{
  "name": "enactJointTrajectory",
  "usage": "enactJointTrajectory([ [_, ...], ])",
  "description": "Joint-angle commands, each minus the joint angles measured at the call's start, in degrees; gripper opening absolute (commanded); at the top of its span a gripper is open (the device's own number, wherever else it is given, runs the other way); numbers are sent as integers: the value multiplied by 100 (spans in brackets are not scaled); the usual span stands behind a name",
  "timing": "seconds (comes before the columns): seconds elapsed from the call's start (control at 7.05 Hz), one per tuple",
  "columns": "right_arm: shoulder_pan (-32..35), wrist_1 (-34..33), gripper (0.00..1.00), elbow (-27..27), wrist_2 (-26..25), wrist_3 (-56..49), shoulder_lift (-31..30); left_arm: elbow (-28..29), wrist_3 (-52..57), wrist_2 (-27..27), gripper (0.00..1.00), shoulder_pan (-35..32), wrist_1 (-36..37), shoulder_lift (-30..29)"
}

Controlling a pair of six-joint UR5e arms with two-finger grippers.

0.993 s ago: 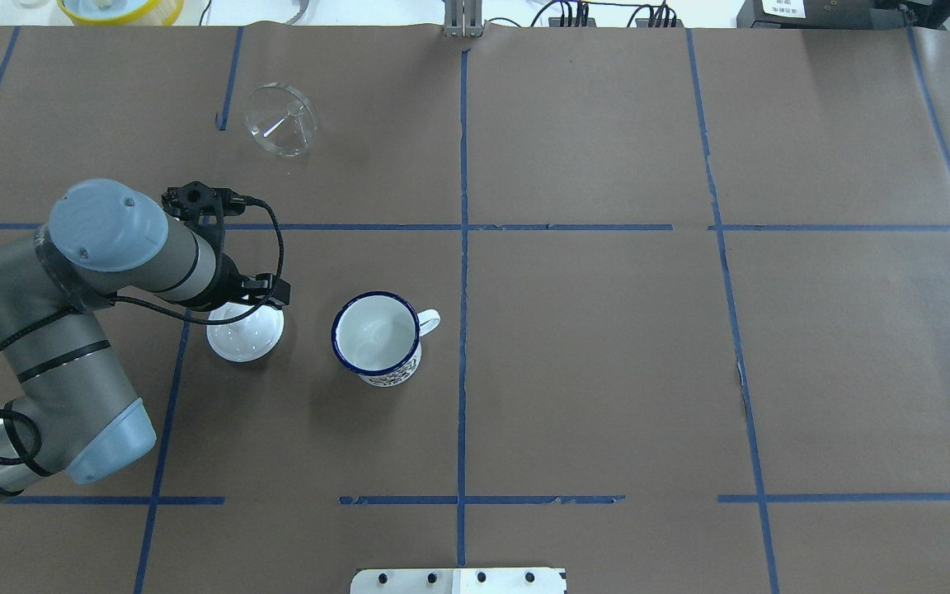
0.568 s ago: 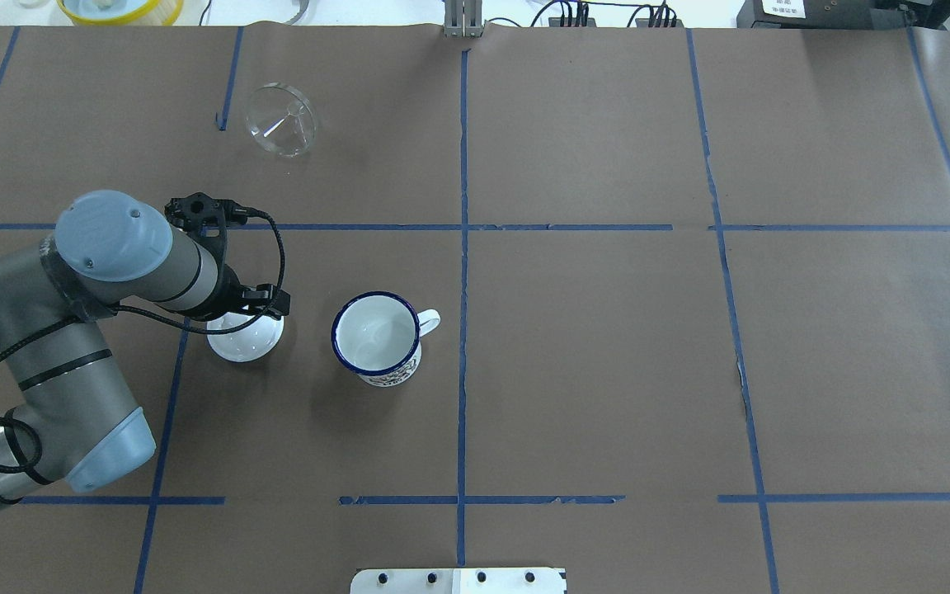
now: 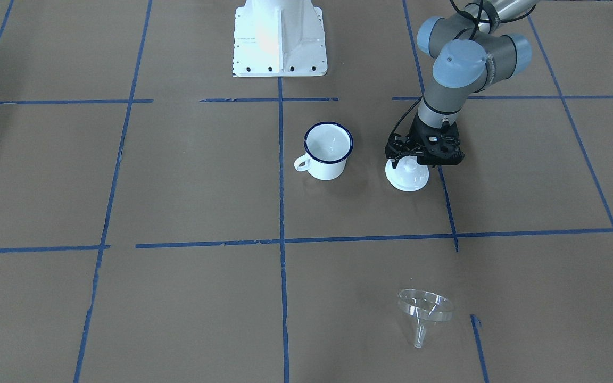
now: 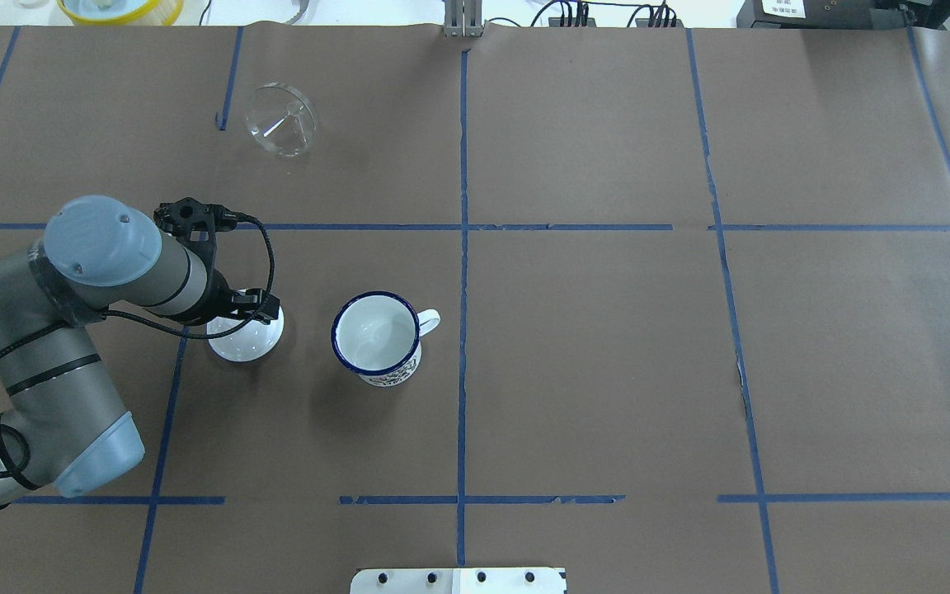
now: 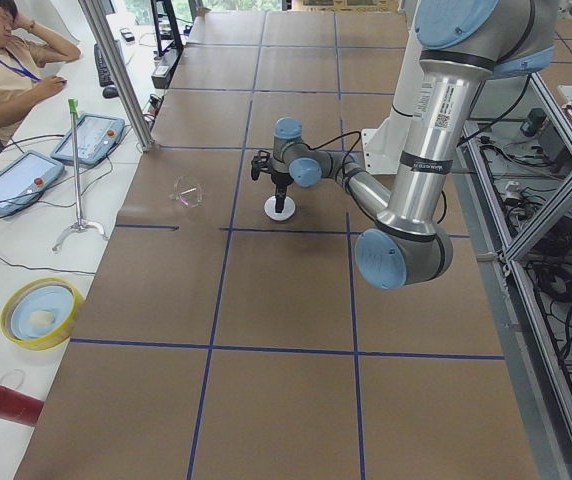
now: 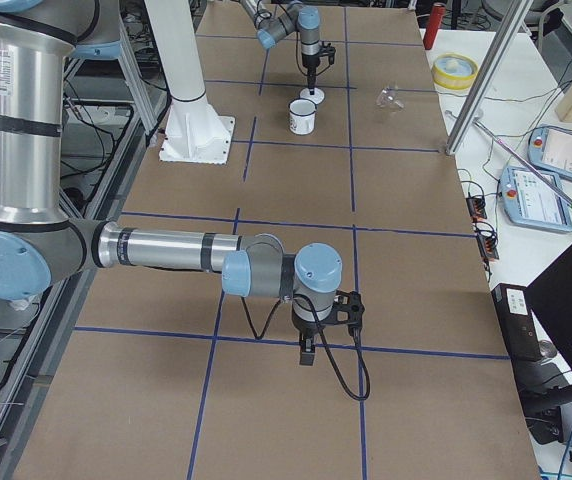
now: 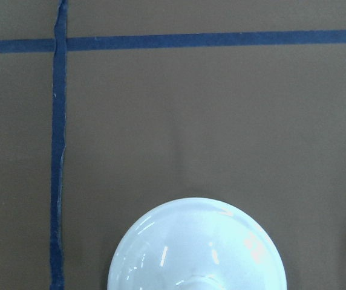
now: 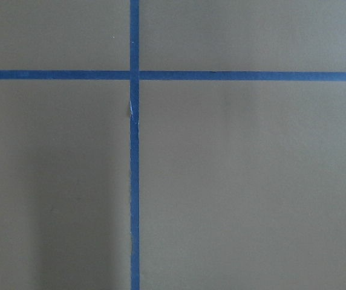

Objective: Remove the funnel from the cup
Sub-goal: 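Lower the left gripper and grasp the stem of the white plastic funnel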

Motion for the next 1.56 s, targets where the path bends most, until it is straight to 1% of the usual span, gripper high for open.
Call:
enactJointTrajectory([
  [0.0,0,0,100,0,0,0,0,-11,-2,0,95,3,0,-11],
  [0.14,0,0,100,0,0,0,0,-11,-20,0,5,3,9,-12],
  [0.28,0,0,100,0,0,0,0,-20,-20,0,0,3,9,-12],
  [0.85,0,0,100,0,0,0,0,-151,-29,9,0,-14,70,-12],
  [0.99,0,0,100,0,0,0,0,-334,-29,9,0,-32,218,-3],
  [1.28,0,0,100,0,0,0,0,-397,-29,17,0,-49,334,-46],
  [1.42,0,0,100,0,0,0,0,-667,-29,9,0,-93,560,-73],
])
